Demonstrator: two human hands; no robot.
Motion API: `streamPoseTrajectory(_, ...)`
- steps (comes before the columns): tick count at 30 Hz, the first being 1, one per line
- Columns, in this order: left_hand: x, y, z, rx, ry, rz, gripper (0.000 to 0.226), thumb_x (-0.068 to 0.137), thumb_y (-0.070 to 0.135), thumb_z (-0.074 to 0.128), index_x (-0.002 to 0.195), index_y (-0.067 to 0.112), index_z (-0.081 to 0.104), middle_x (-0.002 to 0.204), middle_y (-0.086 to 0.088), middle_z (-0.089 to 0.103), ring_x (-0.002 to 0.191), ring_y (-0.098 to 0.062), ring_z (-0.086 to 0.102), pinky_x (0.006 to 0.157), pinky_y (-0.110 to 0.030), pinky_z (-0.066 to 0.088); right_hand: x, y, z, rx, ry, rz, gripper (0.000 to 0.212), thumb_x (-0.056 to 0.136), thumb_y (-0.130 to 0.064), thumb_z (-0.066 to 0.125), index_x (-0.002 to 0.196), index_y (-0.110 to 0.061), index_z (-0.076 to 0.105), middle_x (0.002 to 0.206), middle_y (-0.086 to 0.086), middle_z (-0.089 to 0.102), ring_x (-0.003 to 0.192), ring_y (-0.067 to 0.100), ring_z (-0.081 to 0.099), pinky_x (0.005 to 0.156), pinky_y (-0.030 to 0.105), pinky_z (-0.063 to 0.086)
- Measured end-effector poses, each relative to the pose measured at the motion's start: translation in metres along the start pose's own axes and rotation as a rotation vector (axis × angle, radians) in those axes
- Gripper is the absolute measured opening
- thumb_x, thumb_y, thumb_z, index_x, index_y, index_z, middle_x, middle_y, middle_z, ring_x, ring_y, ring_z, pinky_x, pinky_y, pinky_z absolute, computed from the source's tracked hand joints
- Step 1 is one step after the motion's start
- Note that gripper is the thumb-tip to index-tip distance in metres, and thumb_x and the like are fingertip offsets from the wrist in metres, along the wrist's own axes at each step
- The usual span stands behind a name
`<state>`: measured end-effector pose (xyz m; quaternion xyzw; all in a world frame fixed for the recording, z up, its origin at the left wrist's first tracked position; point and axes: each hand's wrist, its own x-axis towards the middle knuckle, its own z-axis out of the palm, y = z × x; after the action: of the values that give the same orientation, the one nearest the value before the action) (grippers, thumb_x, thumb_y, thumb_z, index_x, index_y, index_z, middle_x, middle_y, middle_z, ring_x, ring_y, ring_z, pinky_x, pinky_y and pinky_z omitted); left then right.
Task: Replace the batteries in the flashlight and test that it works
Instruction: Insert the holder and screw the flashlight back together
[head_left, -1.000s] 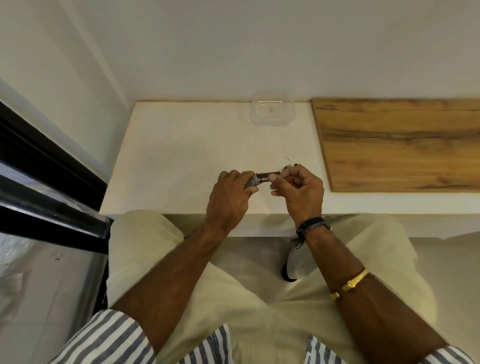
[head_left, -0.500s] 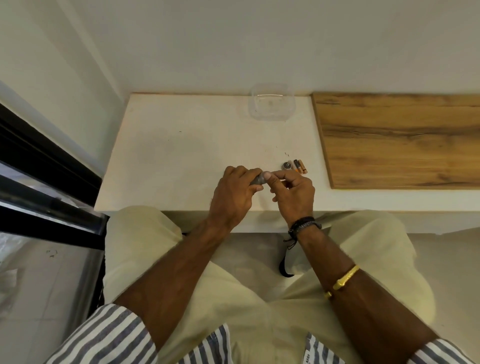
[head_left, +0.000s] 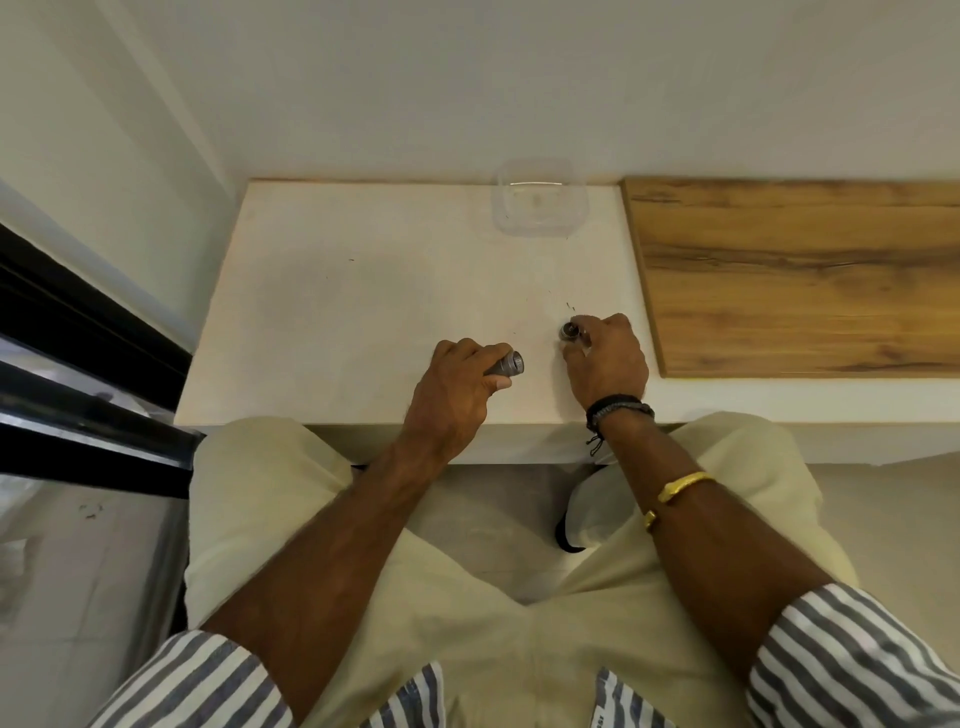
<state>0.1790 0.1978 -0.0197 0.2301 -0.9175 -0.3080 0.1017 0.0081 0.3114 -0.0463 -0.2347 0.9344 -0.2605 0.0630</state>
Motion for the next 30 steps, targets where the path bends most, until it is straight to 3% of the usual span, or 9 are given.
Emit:
streamPoseTrajectory(6, 0.003, -0.001, 0.004, -0.015, -0.017, 0.013, 0.027, 0.099, 0.02, 0.054, 0.125, 0.018, 0.058, 0.111, -0.004, 0.058, 0.105, -0.022, 0.043, 0.084, -0.036, 0.045, 0.001, -0.002, 0.004, 0.006, 0.017, -0.019, 0.022, 0.092, -0.027, 0.068, 0.112, -0.019, 0.069, 0.119, 0.007, 0.057, 0.095, 0.028, 0.064, 0.07, 0.029, 0.043)
streamPoseTrajectory(12, 0.007, -0.005, 0.009, -0.003, 0.035, -0.039, 0.033, 0.092, 0.009, 0.064, 0.125, 0.011, 0.056, 0.118, -0.01, 0.06, 0.107, -0.026, 0.049, 0.089, -0.041, 0.048, -0.015, -0.014, -0.008, 0.234, 0.072, -0.09, 0.023, 0.089, -0.028, 0.071, 0.108, -0.015, 0.069, 0.106, 0.001, 0.072, 0.093, 0.019, 0.066, 0.077, 0.034, 0.056)
streamPoseTrajectory(17, 0.009, -0.007, 0.01, 0.022, 0.083, -0.066, 0.041, 0.087, 0.009, 0.071, 0.126, 0.011, 0.057, 0.12, -0.01, 0.062, 0.108, -0.026, 0.051, 0.092, -0.04, 0.048, -0.035, -0.031, -0.02, 0.569, 0.007, -0.119, 0.021, 0.09, -0.015, 0.071, 0.11, -0.015, 0.075, 0.109, 0.003, 0.071, 0.098, 0.013, 0.067, 0.077, 0.006, 0.051)
streamPoseTrajectory(22, 0.006, -0.006, 0.006, 0.032, 0.139, -0.039, 0.039, 0.087, 0.01, 0.072, 0.124, 0.012, 0.059, 0.119, -0.009, 0.063, 0.107, -0.026, 0.051, 0.09, -0.038, 0.049, -0.05, -0.036, -0.03, 0.605, -0.097, -0.256, 0.028, 0.088, -0.004, 0.072, 0.114, -0.015, 0.073, 0.103, -0.014, 0.067, 0.097, 0.004, 0.068, 0.084, 0.011, 0.054)
streamPoseTrajectory(26, 0.004, -0.004, 0.002, 0.034, 0.139, 0.016, 0.034, 0.091, 0.011, 0.067, 0.124, 0.011, 0.061, 0.118, -0.009, 0.064, 0.107, -0.027, 0.051, 0.088, -0.039, 0.048, -0.052, -0.034, -0.034, 0.609, -0.119, -0.292, 0.025, 0.086, -0.002, 0.076, 0.11, -0.01, 0.076, 0.106, 0.002, 0.075, 0.099, 0.012, 0.072, 0.089, 0.022, 0.059)
streamPoseTrajectory(30, 0.001, -0.004, 0.001, 0.034, 0.15, 0.056, 0.032, 0.092, 0.011, 0.066, 0.124, 0.01, 0.061, 0.116, -0.009, 0.064, 0.105, -0.027, 0.051, 0.086, -0.041, 0.049, -0.052, -0.034, -0.037, 0.564, -0.12, -0.373, 0.026, 0.086, -0.001, 0.076, 0.111, -0.009, 0.078, 0.107, 0.007, 0.076, 0.098, 0.014, 0.071, 0.092, 0.022, 0.058)
